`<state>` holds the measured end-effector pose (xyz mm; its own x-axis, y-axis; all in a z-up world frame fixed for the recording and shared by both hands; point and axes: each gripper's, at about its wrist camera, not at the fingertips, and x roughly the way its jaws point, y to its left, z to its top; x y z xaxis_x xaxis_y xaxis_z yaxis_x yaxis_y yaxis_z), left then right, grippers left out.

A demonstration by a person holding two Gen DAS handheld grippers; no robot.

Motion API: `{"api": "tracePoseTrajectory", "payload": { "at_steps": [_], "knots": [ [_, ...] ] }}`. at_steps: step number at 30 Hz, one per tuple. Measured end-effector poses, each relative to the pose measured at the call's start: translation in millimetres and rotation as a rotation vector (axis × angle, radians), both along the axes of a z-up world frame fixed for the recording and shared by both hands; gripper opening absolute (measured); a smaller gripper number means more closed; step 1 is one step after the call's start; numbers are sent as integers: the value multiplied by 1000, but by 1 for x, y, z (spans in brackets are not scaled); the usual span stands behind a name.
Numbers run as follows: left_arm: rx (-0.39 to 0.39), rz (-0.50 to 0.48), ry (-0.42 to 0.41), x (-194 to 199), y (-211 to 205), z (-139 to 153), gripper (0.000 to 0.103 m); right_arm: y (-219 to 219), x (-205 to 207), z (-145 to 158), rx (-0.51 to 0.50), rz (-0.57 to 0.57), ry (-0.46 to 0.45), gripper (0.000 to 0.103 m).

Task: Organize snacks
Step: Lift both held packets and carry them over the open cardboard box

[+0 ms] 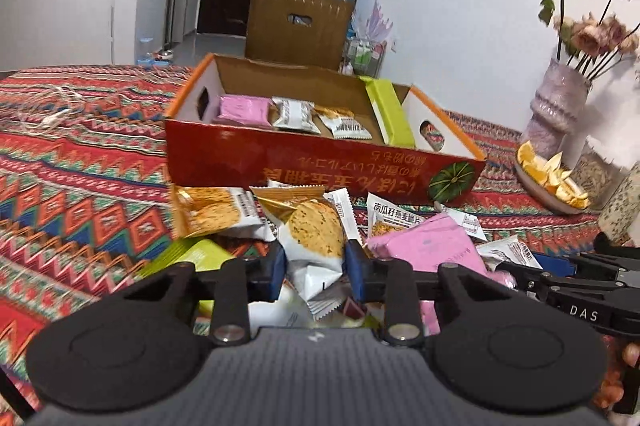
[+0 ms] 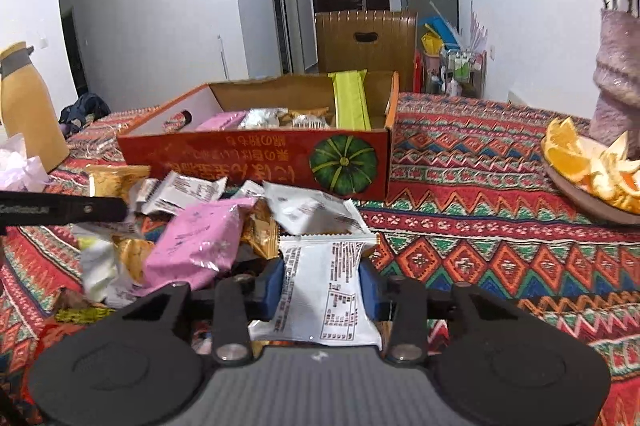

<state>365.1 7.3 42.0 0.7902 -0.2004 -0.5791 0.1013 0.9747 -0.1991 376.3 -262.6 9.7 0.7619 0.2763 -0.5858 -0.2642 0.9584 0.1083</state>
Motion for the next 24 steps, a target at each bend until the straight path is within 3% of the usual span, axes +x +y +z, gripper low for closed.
{"api": "tracePoseTrajectory", "payload": {
  "at_steps": [12, 24],
  "knots": [
    [-47, 13, -67, -92, 23, 28, 32, 4, -88, 49, 8, 11, -99, 39],
    [-53, -3, -128, -152, 33, 42, 32, 39, -142, 63, 30, 78, -139, 39]
  ]
}}
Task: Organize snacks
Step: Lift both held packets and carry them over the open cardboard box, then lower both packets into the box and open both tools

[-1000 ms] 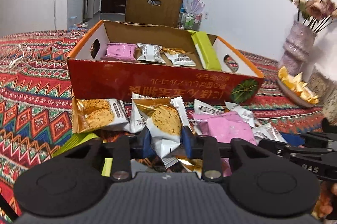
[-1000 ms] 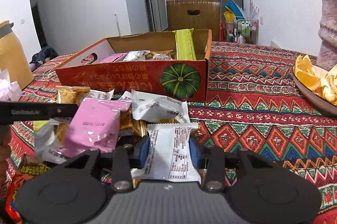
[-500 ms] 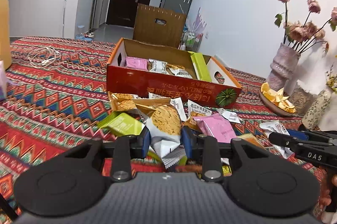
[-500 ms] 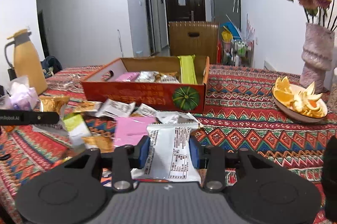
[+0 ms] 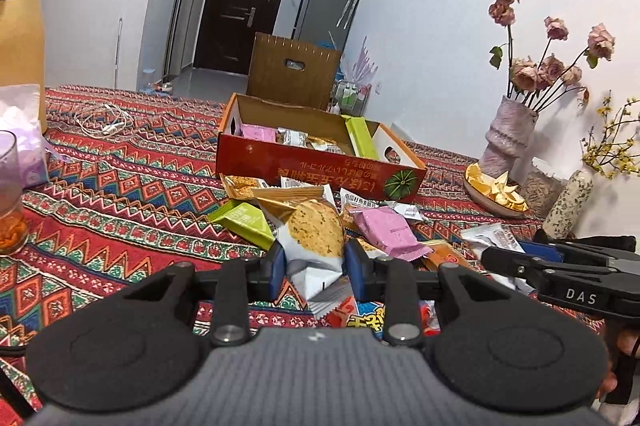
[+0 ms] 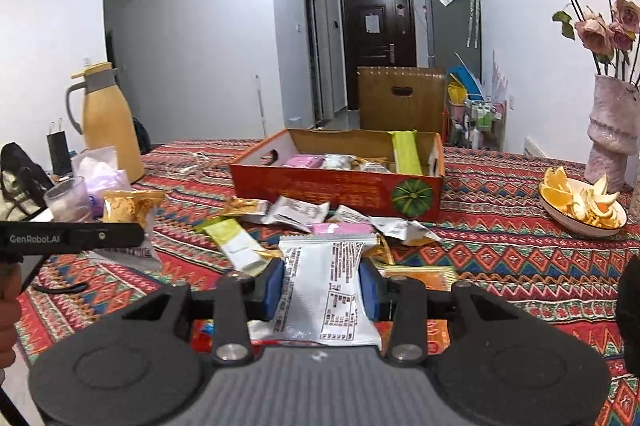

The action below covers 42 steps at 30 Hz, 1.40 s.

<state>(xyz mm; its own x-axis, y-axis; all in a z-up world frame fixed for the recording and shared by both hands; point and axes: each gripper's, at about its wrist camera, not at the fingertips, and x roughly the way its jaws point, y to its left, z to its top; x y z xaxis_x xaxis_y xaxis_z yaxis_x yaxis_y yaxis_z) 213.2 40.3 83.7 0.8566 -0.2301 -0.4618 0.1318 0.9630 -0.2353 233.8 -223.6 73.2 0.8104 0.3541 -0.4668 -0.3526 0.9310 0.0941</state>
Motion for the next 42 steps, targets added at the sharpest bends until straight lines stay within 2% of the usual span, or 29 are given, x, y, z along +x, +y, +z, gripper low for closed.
{"api": "tracePoseTrajectory", "payload": {
  "at_steps": [8, 16, 32, 36, 42],
  "knots": [
    [1, 1, -25, 2, 7, 5, 32, 19, -1, 7, 3, 31, -17, 39],
    [15, -10, -21, 42, 11, 5, 32, 38, 34, 12, -9, 63, -24, 39],
    [41, -38, -28, 170, 26, 19, 32, 74, 164, 20, 11, 107, -6, 39],
    [5, -63, 24, 213, 32, 12, 32, 80, 203, 18, 22, 109, 17, 39],
    [0, -69, 64, 267, 40, -2, 32, 90, 260, 5, 32, 107, 71, 39]
  ]
}}
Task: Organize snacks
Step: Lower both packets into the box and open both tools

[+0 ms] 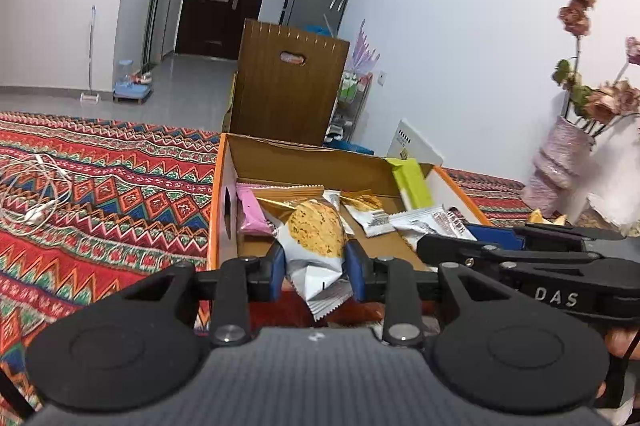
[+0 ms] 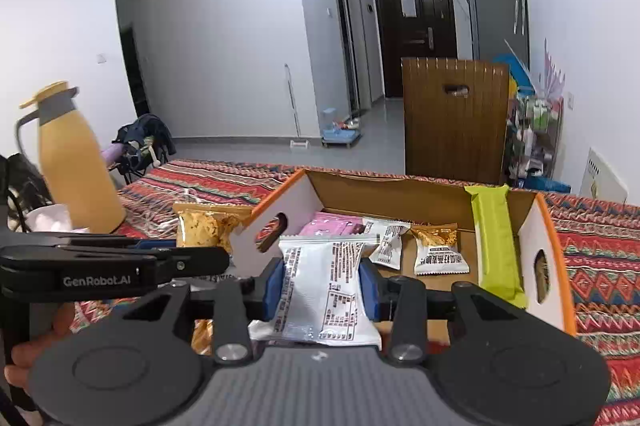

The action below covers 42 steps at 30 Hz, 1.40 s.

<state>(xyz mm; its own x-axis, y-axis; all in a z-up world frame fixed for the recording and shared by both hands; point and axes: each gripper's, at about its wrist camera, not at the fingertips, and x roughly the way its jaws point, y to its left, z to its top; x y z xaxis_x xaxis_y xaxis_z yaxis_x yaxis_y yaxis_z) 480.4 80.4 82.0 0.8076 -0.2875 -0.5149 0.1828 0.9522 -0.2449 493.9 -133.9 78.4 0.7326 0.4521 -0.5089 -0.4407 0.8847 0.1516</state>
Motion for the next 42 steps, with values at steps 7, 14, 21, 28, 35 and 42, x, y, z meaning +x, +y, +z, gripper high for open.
{"api": "tracePoseTrajectory", "payload": {
  "at_steps": [7, 14, 21, 28, 35, 42],
  "knots": [
    [46, -22, 48, 50, -2, -21, 32, 13, 61, -31, 37, -18, 115, 39],
    [90, -21, 69, 64, 1, -44, 35, 25, 91, -58, 61, -30, 196, 39],
    [91, -17, 36, 56, 8, -36, 50, 32, 99, -68, 57, -19, 233, 47],
    [92, 26, 10, 41, 14, -20, 54, 22, 90, -52, 66, -33, 203, 54],
    [85, 44, -21, 3, 15, 4, 63, 4, 55, -18, 27, -57, 132, 58],
    [85, 73, -43, -47, 9, 25, 83, -34, 3, 12, 0, -112, 76, 71]
  ]
}}
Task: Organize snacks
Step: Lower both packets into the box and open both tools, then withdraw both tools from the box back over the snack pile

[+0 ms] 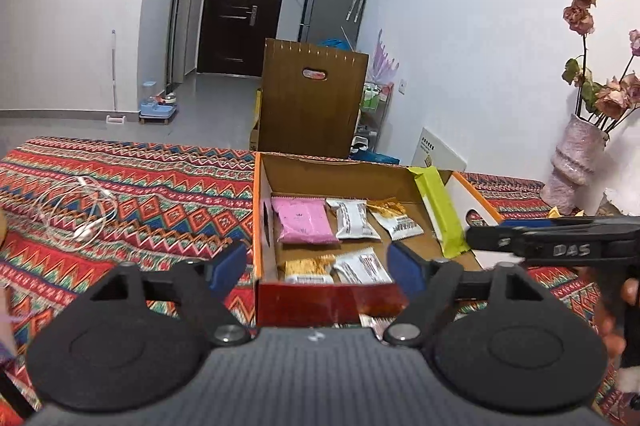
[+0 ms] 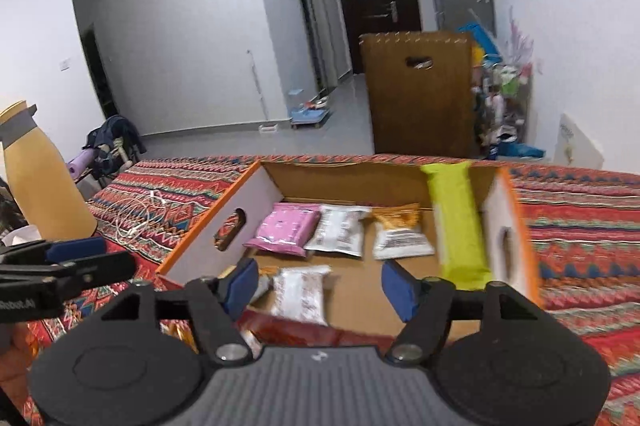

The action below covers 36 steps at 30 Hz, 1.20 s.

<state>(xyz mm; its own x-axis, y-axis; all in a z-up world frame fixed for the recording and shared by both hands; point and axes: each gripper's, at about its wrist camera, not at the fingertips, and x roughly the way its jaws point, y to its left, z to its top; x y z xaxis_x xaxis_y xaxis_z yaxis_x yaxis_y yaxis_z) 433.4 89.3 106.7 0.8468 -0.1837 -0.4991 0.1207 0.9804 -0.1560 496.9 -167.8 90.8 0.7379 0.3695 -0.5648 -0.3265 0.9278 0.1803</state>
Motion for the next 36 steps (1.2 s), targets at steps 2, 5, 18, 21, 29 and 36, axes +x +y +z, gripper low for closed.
{"api": "tracePoseTrajectory", "payload": {
  "at_steps": [2, 5, 18, 21, 29, 36],
  "knots": [
    [7, 6, -6, -13, -3, 4, 84, -13, -19, 9, -25, -26, -22, 75],
    [19, -2, -17, -34, -8, 11, 86, -26, -43, 19, -81, -52, -50, 87],
    [50, -13, -65, -124, -37, 14, 98, -51, -137, 17, -144, -58, -109, 93],
    [57, 7, -80, -151, -39, 10, 98, -54, -159, 9, -137, -52, -96, 93],
    [80, 17, -118, -218, -48, -1, 101, -57, -233, -8, -177, -56, -119, 95],
    [44, 18, -93, -264, -51, -15, 101, -60, -292, -22, -155, -57, -117, 98]
  ]
}}
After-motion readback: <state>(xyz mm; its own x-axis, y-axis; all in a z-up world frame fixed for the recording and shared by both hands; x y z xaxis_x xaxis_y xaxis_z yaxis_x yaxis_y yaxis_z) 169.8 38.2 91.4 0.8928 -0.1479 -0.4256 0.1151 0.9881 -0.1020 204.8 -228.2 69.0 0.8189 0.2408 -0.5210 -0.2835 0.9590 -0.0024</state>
